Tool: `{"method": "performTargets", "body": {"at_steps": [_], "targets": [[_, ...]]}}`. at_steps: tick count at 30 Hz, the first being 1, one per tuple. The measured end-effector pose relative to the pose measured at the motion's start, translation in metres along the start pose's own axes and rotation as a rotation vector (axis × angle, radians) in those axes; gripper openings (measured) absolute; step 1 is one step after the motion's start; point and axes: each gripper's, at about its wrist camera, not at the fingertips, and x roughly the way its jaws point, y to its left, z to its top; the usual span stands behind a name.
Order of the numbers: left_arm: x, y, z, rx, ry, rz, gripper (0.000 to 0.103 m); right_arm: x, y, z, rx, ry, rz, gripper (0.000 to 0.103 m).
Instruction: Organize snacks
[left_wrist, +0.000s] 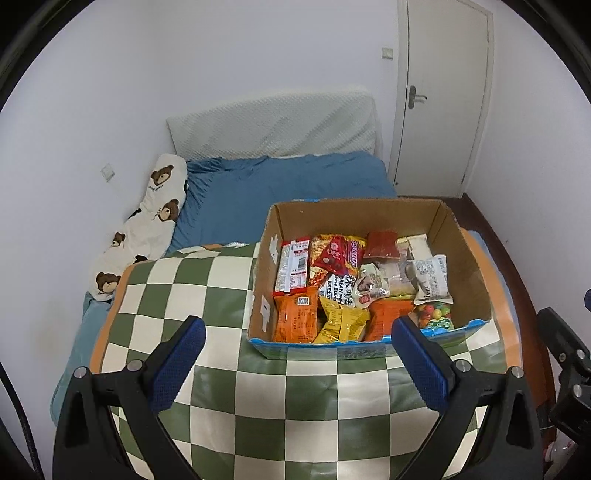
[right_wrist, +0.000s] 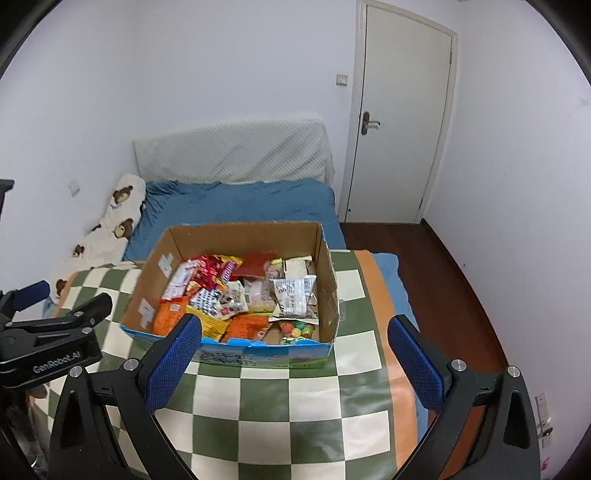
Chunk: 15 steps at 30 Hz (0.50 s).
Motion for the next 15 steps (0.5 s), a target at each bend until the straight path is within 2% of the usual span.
{"method": "performTargets", "body": {"at_steps": [9, 15], "targets": [[0.035, -0.012, 0.000, 0.014, 0.047, -0.011, 0.103, 0.057, -0.010, -0.007, 0.031, 0.090, -0.006, 0.103], [0.041, -0.018, -0.003, 0.016, 0.060, -0.016, 0.103, 0.075, -0.012, -0.013, 0.035, 0.120, -0.013, 0.103]]}}
